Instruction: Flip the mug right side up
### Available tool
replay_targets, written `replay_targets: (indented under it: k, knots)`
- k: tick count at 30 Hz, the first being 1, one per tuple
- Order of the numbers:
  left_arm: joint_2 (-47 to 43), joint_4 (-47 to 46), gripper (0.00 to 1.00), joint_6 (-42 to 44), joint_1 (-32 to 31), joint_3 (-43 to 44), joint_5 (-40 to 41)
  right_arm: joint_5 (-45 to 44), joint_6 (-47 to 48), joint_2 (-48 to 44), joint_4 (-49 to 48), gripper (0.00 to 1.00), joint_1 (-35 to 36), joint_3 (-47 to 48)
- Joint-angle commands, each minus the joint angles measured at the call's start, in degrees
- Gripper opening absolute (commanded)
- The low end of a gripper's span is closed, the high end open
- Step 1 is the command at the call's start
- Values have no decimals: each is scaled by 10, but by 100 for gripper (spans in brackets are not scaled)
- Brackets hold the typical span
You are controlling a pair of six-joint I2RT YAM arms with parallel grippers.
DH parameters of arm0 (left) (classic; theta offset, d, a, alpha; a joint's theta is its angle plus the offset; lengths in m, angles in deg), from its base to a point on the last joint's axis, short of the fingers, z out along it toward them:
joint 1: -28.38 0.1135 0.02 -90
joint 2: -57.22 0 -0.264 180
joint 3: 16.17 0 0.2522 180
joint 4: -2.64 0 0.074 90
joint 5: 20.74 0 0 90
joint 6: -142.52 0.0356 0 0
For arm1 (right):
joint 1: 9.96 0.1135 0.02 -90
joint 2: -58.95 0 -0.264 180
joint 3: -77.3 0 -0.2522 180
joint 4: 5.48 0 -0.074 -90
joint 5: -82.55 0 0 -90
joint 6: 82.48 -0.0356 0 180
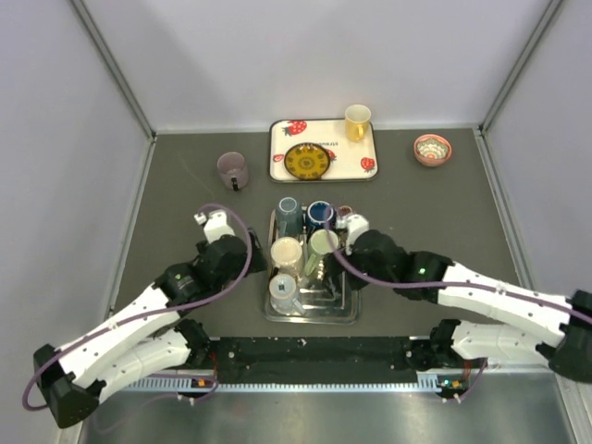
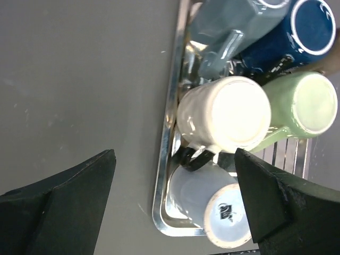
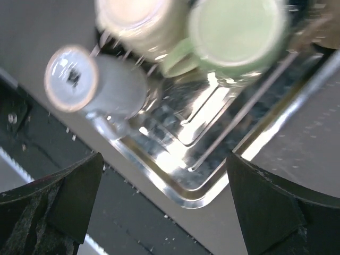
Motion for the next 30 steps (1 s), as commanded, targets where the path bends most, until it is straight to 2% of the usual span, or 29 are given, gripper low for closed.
replay_targets:
  k: [1,3,5,7,10,24,30]
  knots:
    - [-103,0,99,-93,-1,-44,84,-80,50,73,35,99,95,87]
    - [-159,10,99,-125,-1,-66,112,-93,55,112,37,99,134,103]
    - [-212,-9,99,-102,0,-85,110,-68,78,127,22,97,145,101]
    - [-241,-16,99,-80,0,-92,104,-13,98,131,7,88,146,99]
    - [-280,-14,99,-60,0,-99,87,30,123,140,-1,80,148,98]
    - [-247,-5,96,-56,1,-99,81,33,138,286,5,75,174,190]
    - [-253,-9,95,-66,0,-112,78,17,135,337,11,65,173,226]
